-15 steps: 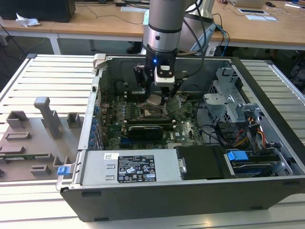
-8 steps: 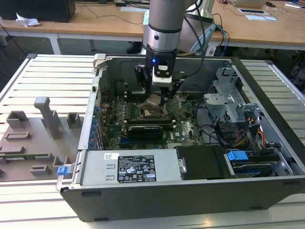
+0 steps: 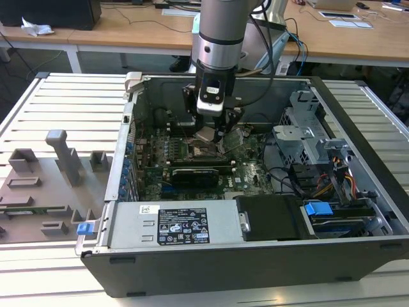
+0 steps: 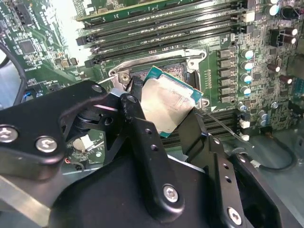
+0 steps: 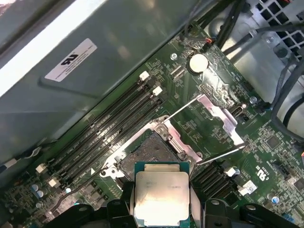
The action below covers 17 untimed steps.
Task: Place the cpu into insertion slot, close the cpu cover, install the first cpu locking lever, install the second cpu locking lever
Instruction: 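Place the cpu into insertion slot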
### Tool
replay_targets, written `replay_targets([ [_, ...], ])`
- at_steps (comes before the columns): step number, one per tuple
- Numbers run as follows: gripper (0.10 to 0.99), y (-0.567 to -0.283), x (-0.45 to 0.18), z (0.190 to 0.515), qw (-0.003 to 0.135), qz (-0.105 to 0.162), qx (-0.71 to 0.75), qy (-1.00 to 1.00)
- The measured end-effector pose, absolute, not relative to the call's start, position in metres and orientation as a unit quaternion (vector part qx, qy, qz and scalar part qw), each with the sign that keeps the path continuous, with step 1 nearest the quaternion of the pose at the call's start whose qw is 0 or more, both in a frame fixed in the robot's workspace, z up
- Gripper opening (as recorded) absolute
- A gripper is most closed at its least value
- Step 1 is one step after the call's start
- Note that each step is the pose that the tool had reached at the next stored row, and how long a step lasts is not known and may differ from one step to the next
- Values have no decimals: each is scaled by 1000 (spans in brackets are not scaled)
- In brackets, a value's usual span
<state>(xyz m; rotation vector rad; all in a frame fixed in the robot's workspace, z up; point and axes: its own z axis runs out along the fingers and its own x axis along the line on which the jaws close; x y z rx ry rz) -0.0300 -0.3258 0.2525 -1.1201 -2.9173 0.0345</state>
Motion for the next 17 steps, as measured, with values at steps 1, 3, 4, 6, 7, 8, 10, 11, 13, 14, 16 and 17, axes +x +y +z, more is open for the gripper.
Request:
replay_targets([
  [1,545,-326,-30,253,8,11,-365,-931],
  [3,545,-326,-30,252,8,12,-376,-926],
  [4,545,-326,-30,252,8,12,-380,-925],
  [6,545,-326,-30,252,8,13,-392,-920],
  [7,545,-326,-30,252,8,13,-395,-918],
  [8,545,-326,-30,252,8,13,-401,-916],
  [10,545,-326,-30,252,8,13,-409,-912],
  [11,545,-326,-30,252,8,13,-413,-911],
  [13,545,-326,-30,252,8,14,-429,-903],
  [14,545,-326,-30,252,8,14,-436,-900],
  [16,545,-326,-30,252,8,14,-451,-892],
  [17,545,-326,-30,252,8,15,-455,-891],
])
